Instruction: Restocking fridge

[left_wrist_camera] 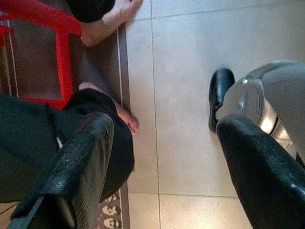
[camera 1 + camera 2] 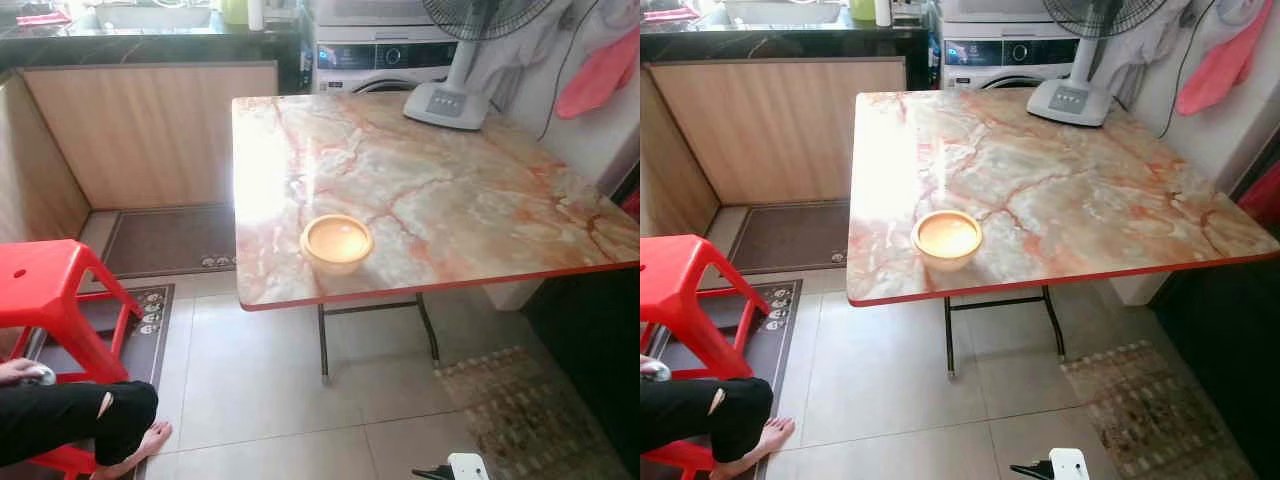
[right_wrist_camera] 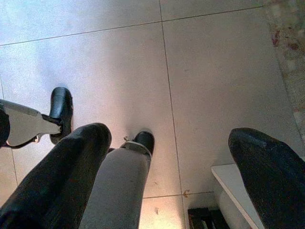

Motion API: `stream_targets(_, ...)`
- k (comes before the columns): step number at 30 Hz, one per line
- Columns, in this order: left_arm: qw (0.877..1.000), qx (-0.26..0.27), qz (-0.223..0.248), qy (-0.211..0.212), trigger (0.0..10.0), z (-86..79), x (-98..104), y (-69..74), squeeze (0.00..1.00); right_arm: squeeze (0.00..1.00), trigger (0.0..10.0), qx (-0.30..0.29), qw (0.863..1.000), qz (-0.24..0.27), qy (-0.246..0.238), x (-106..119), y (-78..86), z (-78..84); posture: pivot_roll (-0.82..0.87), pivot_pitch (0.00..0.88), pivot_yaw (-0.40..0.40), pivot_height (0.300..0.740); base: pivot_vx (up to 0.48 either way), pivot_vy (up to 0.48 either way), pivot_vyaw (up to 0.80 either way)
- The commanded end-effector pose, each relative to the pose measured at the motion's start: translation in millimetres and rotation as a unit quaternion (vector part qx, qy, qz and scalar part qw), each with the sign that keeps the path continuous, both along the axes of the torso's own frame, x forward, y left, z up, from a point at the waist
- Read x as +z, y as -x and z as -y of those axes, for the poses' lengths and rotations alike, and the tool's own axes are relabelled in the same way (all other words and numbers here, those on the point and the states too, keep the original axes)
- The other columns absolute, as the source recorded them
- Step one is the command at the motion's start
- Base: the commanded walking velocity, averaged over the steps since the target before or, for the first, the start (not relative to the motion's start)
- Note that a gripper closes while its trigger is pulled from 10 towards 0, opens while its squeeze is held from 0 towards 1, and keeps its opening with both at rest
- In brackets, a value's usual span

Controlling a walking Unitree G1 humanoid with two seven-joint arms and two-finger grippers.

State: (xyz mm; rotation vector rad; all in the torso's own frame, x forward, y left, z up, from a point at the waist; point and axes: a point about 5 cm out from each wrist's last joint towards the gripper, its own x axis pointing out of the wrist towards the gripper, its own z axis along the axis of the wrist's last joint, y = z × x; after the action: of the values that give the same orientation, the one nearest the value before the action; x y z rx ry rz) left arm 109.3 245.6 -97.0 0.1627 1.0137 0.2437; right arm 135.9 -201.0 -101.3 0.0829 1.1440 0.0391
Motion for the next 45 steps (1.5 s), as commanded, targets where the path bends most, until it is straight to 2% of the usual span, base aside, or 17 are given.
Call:
stream_targets(1, 0.999, 0.025, 0.024, -0.011, 10.0, -2.5, 2, -0.1, 0.00, 0.00, 10.0, -0.003, 1.000, 0.003, 0.003, 1, -0.5, 3.0, 0.09, 0.000, -0.048, 0.740, 0.000, 0.000, 0.00)
stream_targets(2, 0.989, 0.012, 0.144, -0.042, 10.0, -0.8, 27, -55.2, 0.00, 0.00, 10.0, -0.002, 1.000, 0.002, 0.003, 1, -0.3, 3.1, 0.10, 0.000, -0.048, 0.740, 0.000, 0.000, 0.00)
stream_targets(3, 0.972, -0.007, 0.220, -0.085, 10.0, -3.6, 51, -86.7, 0.00, 0.00, 10.0, 0.000, 1.000, 0.001, 0.003, 1, 0.1, 3.4, 0.10, 0.000, -0.047, 0.740, 0.000, 0.000, 0.00)
stream_targets(5, 0.947, -0.012, 0.289, -0.139, 10.0, -13.0, 72, -95.3, 0.00, 0.00, 10.0, 0.003, 1.000, 0.000, 0.005, 1, 0.4, 3.9, 0.10, 0.000, -0.048, 0.740, 0.000, 0.000, 0.00)
stream_targets(6, 0.927, -0.018, 0.331, -0.173, 10.0, -18.4, 87, -97.9, 0.00, 0.00, 10.0, 0.005, 1.000, 0.001, 0.004, 1, 0.4, 4.4, 0.11, 0.000, -0.052, 0.740, 0.000, 0.000, 0.00)
stream_targets(7, 0.920, -0.018, 0.348, -0.180, 10.0, -20.1, 93, -99.1, 0.00, 0.00, 10.0, 0.006, 1.000, 0.000, 0.005, 1, 0.4, 4.7, 0.11, 0.000, -0.054, 0.740, 0.000, 0.000, 0.00)
stream_targets(8, 0.896, -0.026, 0.399, -0.196, 10.0, -21.1, 113, -104.7, 0.00, 0.00, 10.0, 0.007, 1.000, 0.000, 0.005, 1, 0.5, 5.2, 0.11, 0.000, -0.056, 0.740, 0.000, 0.000, 0.00)
stream_targets(9, 0.883, -0.031, 0.424, -0.200, 10.0, -18.9, 124, -108.4, 0.00, 0.00, 10.0, 0.007, 1.000, 0.000, 0.006, 1, 0.4, 5.5, 0.11, 0.000, -0.058, 0.740, 0.000, 0.000, 0.00)
stream_targets(10, 0.851, -0.046, 0.483, -0.199, 10.0, -7.4, 153, -121.9, 0.00, 0.00, 10.0, 0.008, 1.000, 0.001, 0.008, 1, 0.1, 6.4, 0.12, 0.000, -0.064, 0.740, 0.000, 0.000, 0.00)
stream_targets(12, 0.810, -0.072, 0.554, -0.179, 10.0, 14.8, 193, -145.1, 0.00, 0.00, 10.0, 0.009, 1.000, 0.001, 0.009, 1, -0.6, 6.9, 0.12, 0.000, -0.067, 0.740, 0.000, 0.000, 0.00)
stream_targets(13, 0.792, -0.086, 0.585, -0.153, 10.0, 30.5, 211, -158.6, 0.00, 0.00, 10.0, 0.009, 1.000, 0.001, 0.010, 1, -0.7, 6.9, 0.12, 0.000, -0.067, 0.740, 0.000, 0.000, 0.00)
stream_targets(14, 0.788, -0.097, 0.593, -0.138, 10.0, 39.0, 217, -165.2, 0.00, 0.00, 10.0, 0.009, 1.000, 0.002, 0.010, 2, -1.1, 6.7, 0.12, 0.000, -0.063, 0.740, 0.000, 0.000, 0.00)
stream_targets(17, 0.789, -0.134, 0.591, -0.098, 10.0, 68.2, 220, -173.5, 0.00, 0.00, 10.0, 0.003, 1.000, 0.005, 0.009, 2, -2.2, 5.4, 0.10, 0.000, -0.051, 0.740, 0.000, 0.000, 0.00)
stream_targets(20, 0.798, -0.138, 0.582, -0.076, 10.0, 76.1, 222, -169.9, 0.00, 0.00, 10.0, 0.003, 1.000, 0.005, 0.010, 2, -2.7, 5.3, 0.11, 0.000, -0.054, 0.740, 0.000, 0.000, 0.00)
stream_targets(28, 0.810, -0.135, 0.568, -0.050, 10.0, 76.0, 230, -171.5, 0.00, 0.00, 10.0, 0.011, 1.000, 0.006, 0.013, 2, -4.1, 5.0, 0.11, 0.000, -0.054, 0.740, 0.235, 0.000, 0.00)
stream_targets(42, 0.812, -0.139, 0.566, -0.041, 10.0, 79.2, 233, -173.8, 0.00, 0.00, 10.0, 0.017, 1.000, 0.007, 0.012, 3, -5.6, 4.5, 0.11, 0.000, -0.054, 0.740, 0.284, 0.000, 0.00)
stream_targets(45, 0.813, -0.131, 0.568, 0.002, 10.0, 82.9, 234, -175.3, 0.00, 0.00, 10.0, 0.019, 1.000, 0.007, 0.013, 3, -5.8, 4.6, 0.11, 0.000, -0.056, 0.740, 0.000, 0.000, 0.00)
